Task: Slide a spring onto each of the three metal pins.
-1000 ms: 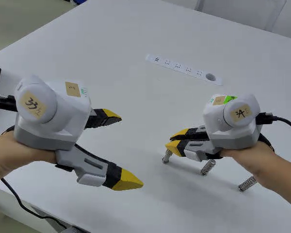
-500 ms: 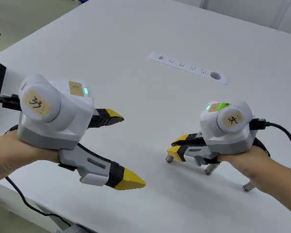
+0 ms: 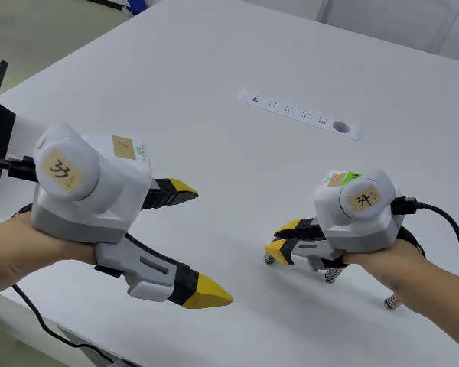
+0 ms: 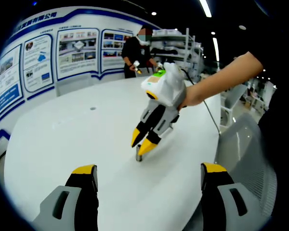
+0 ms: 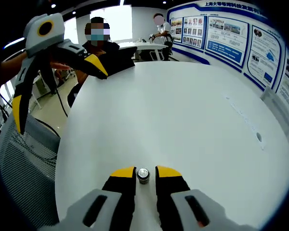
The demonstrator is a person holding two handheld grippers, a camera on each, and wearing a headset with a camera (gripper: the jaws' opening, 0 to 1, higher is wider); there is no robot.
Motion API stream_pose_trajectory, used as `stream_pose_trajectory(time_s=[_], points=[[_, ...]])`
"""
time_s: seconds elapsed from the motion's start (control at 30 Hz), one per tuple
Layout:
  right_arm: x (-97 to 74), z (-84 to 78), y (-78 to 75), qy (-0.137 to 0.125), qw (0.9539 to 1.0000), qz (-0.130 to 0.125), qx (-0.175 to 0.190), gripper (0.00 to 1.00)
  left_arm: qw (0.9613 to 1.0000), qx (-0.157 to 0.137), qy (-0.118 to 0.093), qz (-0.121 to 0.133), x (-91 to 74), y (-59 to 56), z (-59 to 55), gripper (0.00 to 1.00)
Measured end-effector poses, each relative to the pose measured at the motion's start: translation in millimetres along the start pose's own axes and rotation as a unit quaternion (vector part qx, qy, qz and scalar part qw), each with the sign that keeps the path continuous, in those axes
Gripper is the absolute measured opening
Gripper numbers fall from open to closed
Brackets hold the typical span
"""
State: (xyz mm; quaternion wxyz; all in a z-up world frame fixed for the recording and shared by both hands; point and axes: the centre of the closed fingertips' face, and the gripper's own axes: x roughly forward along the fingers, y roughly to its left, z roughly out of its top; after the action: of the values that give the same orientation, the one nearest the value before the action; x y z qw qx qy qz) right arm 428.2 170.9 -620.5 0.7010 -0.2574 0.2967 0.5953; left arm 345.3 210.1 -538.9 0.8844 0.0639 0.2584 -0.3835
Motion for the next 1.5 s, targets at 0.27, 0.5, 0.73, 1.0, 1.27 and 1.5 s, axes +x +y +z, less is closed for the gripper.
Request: stream_pose_trajectory(time_s=[0.27,0.5,0.73,1.0,1.27,1.5], points=[[-19.9,7.5,-2.4,-0.017,0.9998,-0.006,0.007,0.19,1.0000,0.003,0.007,-0.002,4.9,-2.5,1.4,0.89],[-55.0,17.3,-8.6,-0.049,0.9985,-0.022,0.008,0.21,0.9999,-0.006,-0.011,0.004,7.3,1.9,15.1,0.89],[-100.1,14.6,-21.3,-0.077,0.9954,-0.052,0.022,0.22,0.9998,0.001,-0.019,0.007,12.6,3.5,29.2,0.89],[-150.0,-2.5,-21.2,-0.106,0.9912,-0.069,0.038,0.29,0.9998,0.005,-0.019,0.003,20.5,-1.7,36.1,0.92],[-183.5,-31.3,-19.8,-0.132,0.9840,-0.093,0.075,0.40,0.9997,0.002,-0.025,0.002,24.2,-4.5,41.9,0.93],[-203.7,-52.6,-14.5,-0.151,0.9795,-0.090,0.098,0.50,0.9991,-0.011,-0.040,-0.004,23.1,-6.9,47.0,0.95]])
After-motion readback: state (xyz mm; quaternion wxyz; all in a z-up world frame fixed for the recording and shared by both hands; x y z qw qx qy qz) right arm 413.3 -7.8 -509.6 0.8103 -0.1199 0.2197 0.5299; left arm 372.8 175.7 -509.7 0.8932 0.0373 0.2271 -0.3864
